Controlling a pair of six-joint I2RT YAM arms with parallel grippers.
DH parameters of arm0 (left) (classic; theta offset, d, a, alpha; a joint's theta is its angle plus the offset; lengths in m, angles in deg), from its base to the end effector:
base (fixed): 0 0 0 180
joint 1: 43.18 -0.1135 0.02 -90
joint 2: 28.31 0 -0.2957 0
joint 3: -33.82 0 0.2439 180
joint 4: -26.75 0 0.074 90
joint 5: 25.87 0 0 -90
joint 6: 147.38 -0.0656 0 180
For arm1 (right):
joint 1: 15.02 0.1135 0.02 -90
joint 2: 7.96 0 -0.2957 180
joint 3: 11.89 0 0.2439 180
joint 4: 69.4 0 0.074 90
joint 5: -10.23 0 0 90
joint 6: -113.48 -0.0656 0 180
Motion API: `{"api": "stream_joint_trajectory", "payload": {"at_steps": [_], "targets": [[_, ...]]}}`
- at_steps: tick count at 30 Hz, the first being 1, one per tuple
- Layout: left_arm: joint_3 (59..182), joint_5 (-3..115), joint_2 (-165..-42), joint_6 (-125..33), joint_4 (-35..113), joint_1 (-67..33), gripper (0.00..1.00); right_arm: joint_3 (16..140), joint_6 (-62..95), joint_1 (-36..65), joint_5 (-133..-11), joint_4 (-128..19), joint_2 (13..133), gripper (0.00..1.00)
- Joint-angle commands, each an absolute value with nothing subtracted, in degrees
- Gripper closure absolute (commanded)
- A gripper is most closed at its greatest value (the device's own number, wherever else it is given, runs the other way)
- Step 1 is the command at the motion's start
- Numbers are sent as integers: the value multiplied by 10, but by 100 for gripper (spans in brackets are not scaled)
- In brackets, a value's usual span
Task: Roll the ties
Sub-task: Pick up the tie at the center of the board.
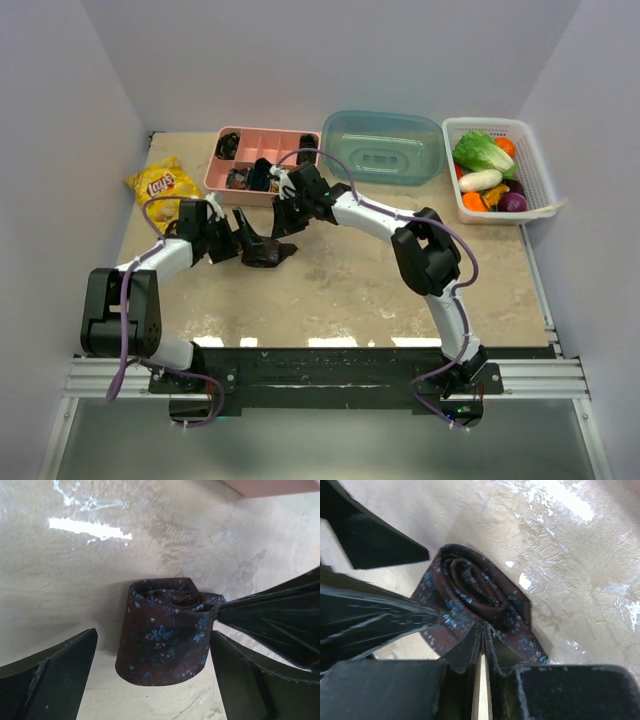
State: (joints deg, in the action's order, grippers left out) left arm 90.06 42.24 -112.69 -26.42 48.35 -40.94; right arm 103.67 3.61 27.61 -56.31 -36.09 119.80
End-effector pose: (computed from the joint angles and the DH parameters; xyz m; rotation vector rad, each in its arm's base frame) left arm 0.2921 -0.0359 0.1898 -0.4449 2.4467 -0.7195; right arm 0.3748 0.3805 0.2000 -0.7035 2.4161 0.9771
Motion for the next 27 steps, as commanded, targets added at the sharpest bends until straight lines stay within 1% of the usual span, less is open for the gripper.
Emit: {"api": "stream_joint_trajectory", "payload": {"at_steps": [1, 4, 6, 11, 15, 20, 25, 27], "targets": [[856, 364, -1119, -241, 396, -428, 1, 1040, 39, 278, -570, -360, 1121, 90], [803, 319, -1124, -211, 321, -447, 2, 1013, 33, 280, -561, -375, 1104, 90], [791, 306, -1129, -199, 287, -451, 2, 989, 27, 283, -553, -391, 1094, 90], [772, 291, -1144, -198, 251, -452, 4, 960, 17, 292, -537, -409, 1100, 90], [763, 284, -1157, -198, 224, -451, 6, 965, 17, 297, -533, -411, 1128, 91], [748, 257, -1180, -191, 182, -452, 10, 973, 26, 298, -551, -401, 1153, 91], [748, 262, -1207, -211, 192, -452, 12, 974, 35, 296, -585, -393, 1173, 91], [743, 250, -1211, -207, 170, -451, 13, 973, 36, 296, -590, -393, 1179, 91]]}}
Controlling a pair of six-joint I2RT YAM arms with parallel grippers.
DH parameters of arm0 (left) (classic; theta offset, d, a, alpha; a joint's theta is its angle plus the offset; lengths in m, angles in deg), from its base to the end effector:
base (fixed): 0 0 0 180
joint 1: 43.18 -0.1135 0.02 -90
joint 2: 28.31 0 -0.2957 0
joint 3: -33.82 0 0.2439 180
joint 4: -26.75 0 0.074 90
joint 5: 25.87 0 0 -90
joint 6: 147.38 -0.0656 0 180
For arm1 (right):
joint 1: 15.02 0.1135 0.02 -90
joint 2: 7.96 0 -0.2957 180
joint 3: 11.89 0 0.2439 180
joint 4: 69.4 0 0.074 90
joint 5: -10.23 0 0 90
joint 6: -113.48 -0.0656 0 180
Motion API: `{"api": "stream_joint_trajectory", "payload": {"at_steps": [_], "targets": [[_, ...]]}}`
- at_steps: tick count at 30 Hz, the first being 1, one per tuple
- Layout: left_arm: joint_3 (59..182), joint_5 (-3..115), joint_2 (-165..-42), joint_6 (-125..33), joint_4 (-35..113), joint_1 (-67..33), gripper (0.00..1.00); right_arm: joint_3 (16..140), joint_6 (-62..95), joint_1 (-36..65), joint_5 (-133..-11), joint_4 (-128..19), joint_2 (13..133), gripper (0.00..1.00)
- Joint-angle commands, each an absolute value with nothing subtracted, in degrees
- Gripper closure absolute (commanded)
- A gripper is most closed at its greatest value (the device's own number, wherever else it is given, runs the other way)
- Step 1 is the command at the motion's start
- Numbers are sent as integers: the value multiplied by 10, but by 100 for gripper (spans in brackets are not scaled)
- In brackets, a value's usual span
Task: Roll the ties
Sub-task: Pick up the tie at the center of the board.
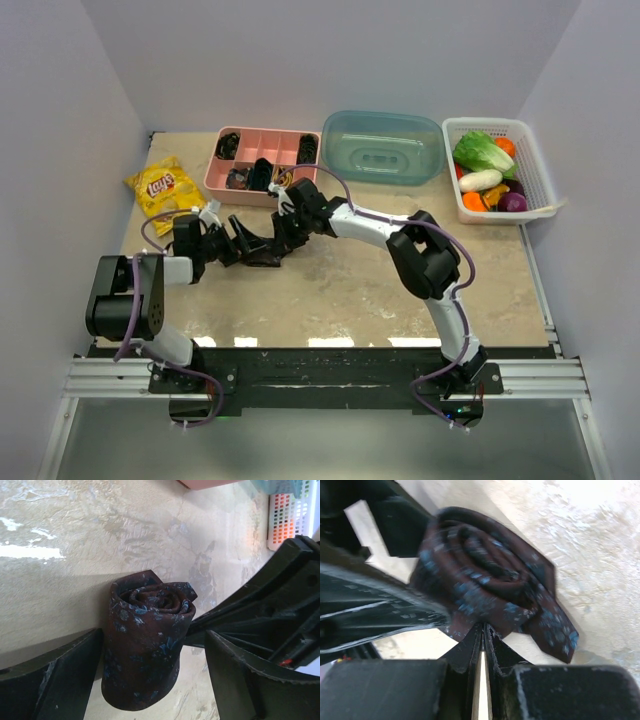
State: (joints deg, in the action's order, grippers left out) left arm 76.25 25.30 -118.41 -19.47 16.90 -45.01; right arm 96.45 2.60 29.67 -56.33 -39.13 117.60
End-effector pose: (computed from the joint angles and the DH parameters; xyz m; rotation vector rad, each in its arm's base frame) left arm 0.2848 -0.0321 0.1522 -0.3989 2.2443 -1.0934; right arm 0.3482 0.3812 0.1829 -0.7292 2.4590 0.9843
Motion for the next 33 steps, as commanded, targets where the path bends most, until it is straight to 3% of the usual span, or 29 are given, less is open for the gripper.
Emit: {"api": "stream_joint_trajectory", "payload": {"at_steps": [1, 5, 13, 23, 28, 29, 30, 33], "targets": [[742, 248, -1213, -206, 167, -452, 14, 972, 36, 296, -592, -393, 1181, 91], [742, 221, -1229, -204, 137, -451, 22, 974, 35, 293, -591, -393, 1190, 91], [714, 184, -1252, -163, 21, -449, 28, 981, 35, 285, -567, -398, 1193, 91], [707, 157, -1273, -120, -78, -437, 57, 990, 28, 279, -539, -409, 1190, 91], [702, 153, -1253, -105, -105, -437, 59, 980, 15, 254, -513, -422, 1157, 90], [703, 153, -1247, -104, -107, -437, 59, 974, 11, 247, -508, -435, 1139, 88], [705, 152, -1236, -103, -107, -437, 60, 968, 7, 240, -494, -443, 1128, 75], [719, 147, -1210, -101, -93, -437, 60, 953, 6, 214, -467, -460, 1093, 48]]}}
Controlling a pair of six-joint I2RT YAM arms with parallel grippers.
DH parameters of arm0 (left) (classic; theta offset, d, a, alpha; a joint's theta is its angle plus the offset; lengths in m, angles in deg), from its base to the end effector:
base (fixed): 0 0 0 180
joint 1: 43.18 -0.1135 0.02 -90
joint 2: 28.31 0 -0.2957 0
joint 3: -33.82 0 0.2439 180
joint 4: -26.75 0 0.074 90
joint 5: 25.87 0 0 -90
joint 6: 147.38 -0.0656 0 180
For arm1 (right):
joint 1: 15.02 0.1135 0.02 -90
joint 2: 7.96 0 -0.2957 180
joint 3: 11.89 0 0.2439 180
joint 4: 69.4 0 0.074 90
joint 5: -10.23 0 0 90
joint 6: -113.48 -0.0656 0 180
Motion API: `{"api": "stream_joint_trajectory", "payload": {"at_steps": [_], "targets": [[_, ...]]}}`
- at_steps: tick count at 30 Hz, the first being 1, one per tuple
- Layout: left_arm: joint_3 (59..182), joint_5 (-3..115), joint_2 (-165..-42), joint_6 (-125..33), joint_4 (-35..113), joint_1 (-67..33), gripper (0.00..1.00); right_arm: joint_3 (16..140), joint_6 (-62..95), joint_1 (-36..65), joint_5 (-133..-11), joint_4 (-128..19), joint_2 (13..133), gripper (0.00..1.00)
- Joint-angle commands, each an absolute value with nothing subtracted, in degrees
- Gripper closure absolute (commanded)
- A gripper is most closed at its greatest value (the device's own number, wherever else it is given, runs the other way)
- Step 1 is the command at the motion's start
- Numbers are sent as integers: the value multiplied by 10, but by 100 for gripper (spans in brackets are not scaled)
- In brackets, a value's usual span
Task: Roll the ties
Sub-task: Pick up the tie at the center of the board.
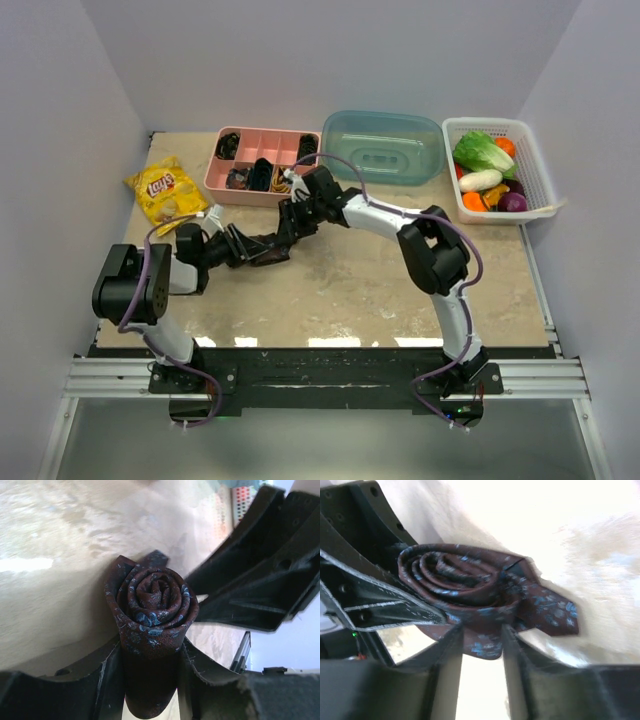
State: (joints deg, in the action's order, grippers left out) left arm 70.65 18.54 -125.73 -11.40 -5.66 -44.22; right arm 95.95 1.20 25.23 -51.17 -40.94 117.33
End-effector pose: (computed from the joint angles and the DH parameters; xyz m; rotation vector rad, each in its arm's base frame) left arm 0.2845 -0.0417 0.1376 -0.3513 2.1249 -1.2891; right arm 0.3728 0.3568 0.1872 -0.6509 2.4499 1.0793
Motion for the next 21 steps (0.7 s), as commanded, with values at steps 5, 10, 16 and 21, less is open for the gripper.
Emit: {"api": "stream_joint_trajectory", "payload": {"at_steps": [5, 10, 16, 21], "targets": [[752, 129, -1170, -103, -45, -437, 60, 967, 70, 200, -462, -427, 1057, 3], [792, 96, -1142, -114, 11, -437, 62, 966, 108, 196, -447, -428, 1031, 1], [830, 54, -1108, -135, 64, -436, 63, 978, 150, 191, -387, -420, 1016, 1], [846, 44, -1080, -179, 107, -422, 64, 958, 160, 192, -374, -434, 995, 1]]}}
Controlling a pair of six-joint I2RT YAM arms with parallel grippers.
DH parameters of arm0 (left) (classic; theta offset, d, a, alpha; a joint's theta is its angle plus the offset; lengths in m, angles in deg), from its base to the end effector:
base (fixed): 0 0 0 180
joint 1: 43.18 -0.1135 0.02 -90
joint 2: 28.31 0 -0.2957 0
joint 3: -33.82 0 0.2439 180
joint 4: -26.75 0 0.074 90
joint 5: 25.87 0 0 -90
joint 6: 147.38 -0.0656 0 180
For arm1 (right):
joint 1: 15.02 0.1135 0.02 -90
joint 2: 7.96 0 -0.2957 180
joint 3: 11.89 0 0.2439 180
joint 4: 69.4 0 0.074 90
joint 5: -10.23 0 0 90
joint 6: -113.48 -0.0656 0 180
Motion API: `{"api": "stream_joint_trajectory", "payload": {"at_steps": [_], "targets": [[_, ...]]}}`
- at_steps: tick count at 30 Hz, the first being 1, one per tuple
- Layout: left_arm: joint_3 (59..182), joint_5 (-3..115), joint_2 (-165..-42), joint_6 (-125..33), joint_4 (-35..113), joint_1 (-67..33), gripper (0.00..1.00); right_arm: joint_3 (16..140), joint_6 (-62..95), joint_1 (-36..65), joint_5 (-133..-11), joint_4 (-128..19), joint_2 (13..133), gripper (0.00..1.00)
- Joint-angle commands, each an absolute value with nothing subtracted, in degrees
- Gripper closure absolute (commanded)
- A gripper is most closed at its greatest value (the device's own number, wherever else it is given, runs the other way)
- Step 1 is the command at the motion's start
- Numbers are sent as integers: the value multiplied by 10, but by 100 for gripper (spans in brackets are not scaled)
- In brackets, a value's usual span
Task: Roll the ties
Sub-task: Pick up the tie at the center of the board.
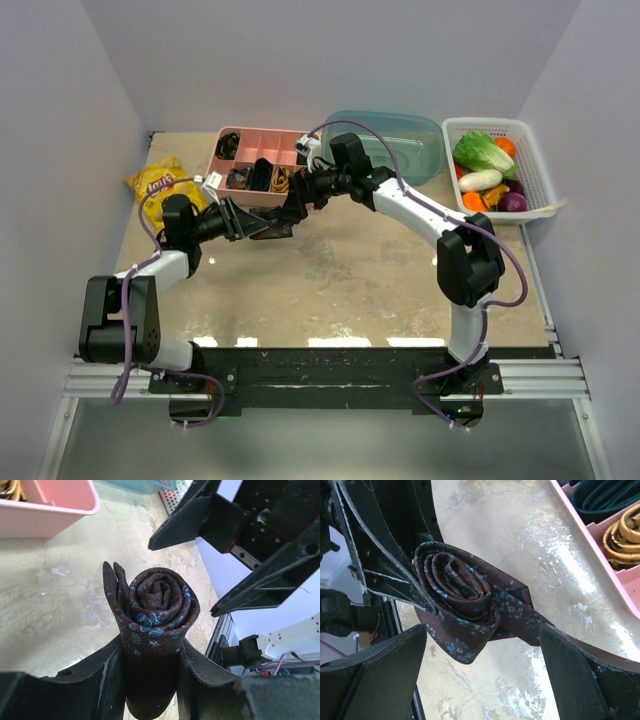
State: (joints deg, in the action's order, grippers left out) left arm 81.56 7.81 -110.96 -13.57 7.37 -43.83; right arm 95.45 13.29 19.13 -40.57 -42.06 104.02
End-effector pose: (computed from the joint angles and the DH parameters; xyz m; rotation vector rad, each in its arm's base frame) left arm 0.2891 -0.0513 0.2376 -0.0031 1.9555 -1.4079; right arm 0.3737 0.3036 0.3019 -0.8710 2.0371 1.1716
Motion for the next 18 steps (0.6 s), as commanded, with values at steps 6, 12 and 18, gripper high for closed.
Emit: {"api": "stream_joint_trajectory", "payload": {"at_steps": [6, 12, 18], "targets": [[855, 13, -1066, -202, 125, -395, 64, 954, 173, 191, -348, -440, 984, 1], [859, 9, -1053, -202, 117, -372, 65, 951, 194, 191, -321, -429, 980, 1], [860, -18, -1050, -196, 92, -371, 65, 938, 231, 190, -263, -409, 966, 1]]}}
